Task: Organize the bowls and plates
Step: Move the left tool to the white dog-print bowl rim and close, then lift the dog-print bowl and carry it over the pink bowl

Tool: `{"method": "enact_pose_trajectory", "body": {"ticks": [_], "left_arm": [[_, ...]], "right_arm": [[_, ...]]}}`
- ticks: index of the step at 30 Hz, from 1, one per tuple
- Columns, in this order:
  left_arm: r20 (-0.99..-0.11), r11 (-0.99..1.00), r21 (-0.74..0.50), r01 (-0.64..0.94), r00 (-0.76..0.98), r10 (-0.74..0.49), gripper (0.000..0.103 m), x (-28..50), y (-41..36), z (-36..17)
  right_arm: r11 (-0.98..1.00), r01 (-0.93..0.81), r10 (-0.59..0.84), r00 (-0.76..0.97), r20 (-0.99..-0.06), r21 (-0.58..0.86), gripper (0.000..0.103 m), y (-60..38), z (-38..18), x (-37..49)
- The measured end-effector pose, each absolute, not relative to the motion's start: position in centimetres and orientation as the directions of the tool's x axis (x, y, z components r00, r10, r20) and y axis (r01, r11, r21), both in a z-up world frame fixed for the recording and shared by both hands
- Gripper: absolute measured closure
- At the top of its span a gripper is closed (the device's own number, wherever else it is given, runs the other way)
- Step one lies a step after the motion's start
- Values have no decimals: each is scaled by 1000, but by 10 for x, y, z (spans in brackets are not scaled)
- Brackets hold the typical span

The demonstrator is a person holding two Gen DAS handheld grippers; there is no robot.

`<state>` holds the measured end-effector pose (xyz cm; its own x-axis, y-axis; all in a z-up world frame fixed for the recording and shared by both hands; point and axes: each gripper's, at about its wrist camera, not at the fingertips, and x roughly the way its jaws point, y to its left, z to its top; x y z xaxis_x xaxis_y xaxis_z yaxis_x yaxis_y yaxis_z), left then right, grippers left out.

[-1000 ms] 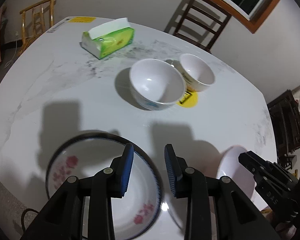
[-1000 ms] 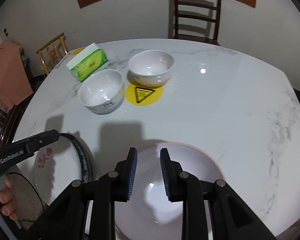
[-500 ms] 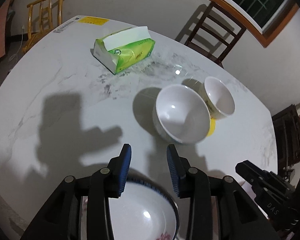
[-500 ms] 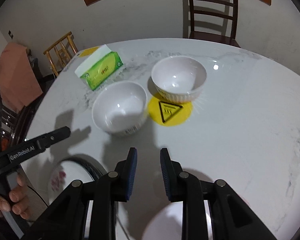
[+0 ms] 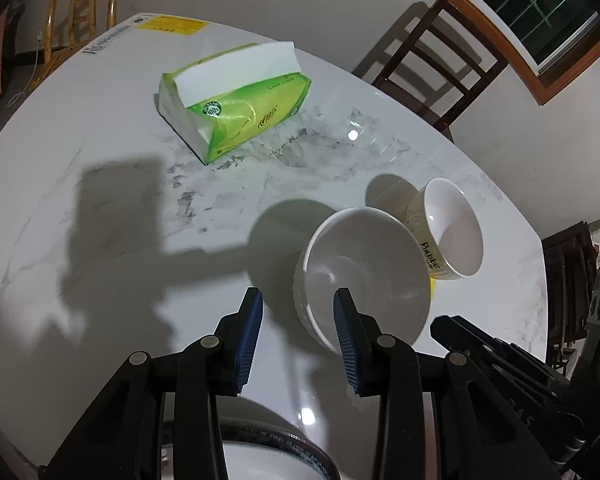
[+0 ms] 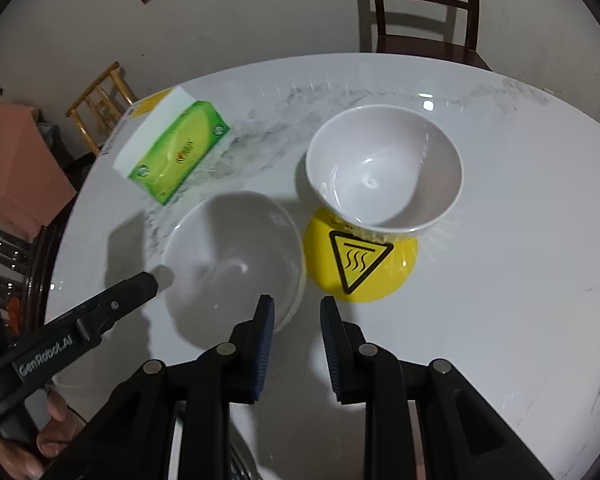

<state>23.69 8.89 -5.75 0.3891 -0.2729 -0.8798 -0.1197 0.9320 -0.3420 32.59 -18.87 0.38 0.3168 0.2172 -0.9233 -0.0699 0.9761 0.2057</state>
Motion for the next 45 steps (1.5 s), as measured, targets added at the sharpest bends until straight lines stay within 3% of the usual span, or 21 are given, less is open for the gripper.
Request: {"method": "enact_pose_trajectory", "body": {"ticks": [9,16,19,22,45], "left_arm": [[-901,940,-321,-117,344,-265,72,253,82,-80],[-905,942,-316,-112,334,-264,84,256,80,-89],[-903,941,-323,-100,331,-275,88,258,78,-91],[-899,940,-330,-86,331,-286,93,258,76,-91],[-899,950,-305,-66,350,-264,93,217,70,-63]], "right_arm": [[984,-55,181,286,-941,172,79,-178,-19,343],[983,-62,181,266,-947,171,79,-170,-30,347],[984,-57,180,270,-946,171,86,-169,-31,347],[983,-48,182,273,-945,175,87,-170,-30,347],[981,-72,195,305,-932,182,89,-173,2,309]]}}
